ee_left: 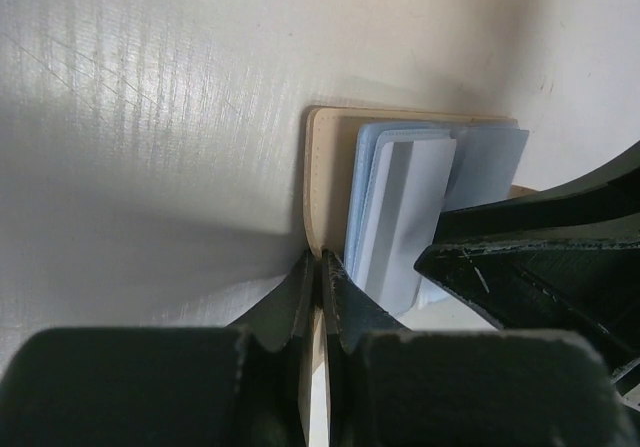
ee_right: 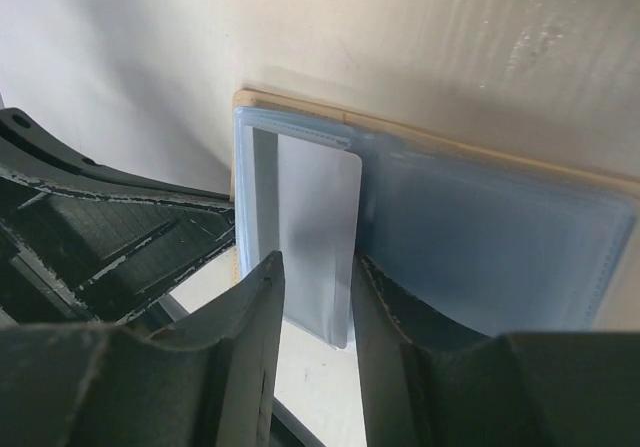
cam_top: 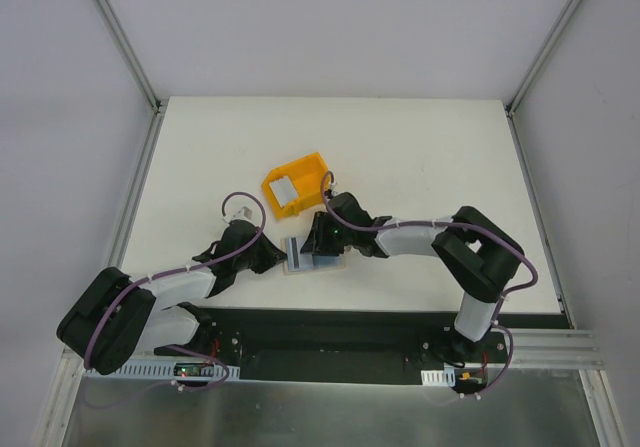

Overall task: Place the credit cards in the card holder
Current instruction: Insert the credit card into the card holder, then turn over the card slot in the card holder.

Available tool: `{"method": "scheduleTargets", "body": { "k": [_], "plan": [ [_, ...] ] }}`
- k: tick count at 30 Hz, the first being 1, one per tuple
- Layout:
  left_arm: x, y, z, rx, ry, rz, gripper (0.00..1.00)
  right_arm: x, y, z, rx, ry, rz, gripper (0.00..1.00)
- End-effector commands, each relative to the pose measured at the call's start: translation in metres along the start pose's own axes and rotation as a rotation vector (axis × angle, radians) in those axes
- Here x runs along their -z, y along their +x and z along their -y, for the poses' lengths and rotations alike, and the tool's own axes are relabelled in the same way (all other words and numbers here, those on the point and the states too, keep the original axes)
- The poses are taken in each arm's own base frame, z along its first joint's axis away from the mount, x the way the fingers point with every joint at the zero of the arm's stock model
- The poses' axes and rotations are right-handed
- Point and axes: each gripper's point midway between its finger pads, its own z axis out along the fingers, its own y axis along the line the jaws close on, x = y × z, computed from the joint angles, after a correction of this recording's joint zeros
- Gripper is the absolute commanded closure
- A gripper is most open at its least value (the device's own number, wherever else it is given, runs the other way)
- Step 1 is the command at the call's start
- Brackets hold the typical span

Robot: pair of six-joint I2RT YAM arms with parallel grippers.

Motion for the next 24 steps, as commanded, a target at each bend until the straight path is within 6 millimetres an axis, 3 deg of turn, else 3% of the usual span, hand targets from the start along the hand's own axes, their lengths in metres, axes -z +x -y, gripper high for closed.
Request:
{"method": "scheduleTargets", "body": {
  "k": [1,11,15,24],
  "plan": [
    [0.0,0.008,-0.012,0.002,-0.035,-0.026,1.0,-0.001,0.005,-0.018,0.063,-0.03,-0.055,0.65],
    [0.001,0.007,-0.012,0.0,-0.031,-0.021,1.0,0.005,-0.001,-0.024,0.137,-0.038,-0.047,0.74],
    [0.003,0.004,-0.011,-0.005,-0.03,-0.009,1.0,0.022,-0.014,-0.007,0.169,0.072,0.012,0.62],
    [0.008,-0.001,0.001,-0.042,-0.002,0.002,1.0,0.05,-0.024,0.026,0.176,0.248,0.094,0.56]
  ]
}}
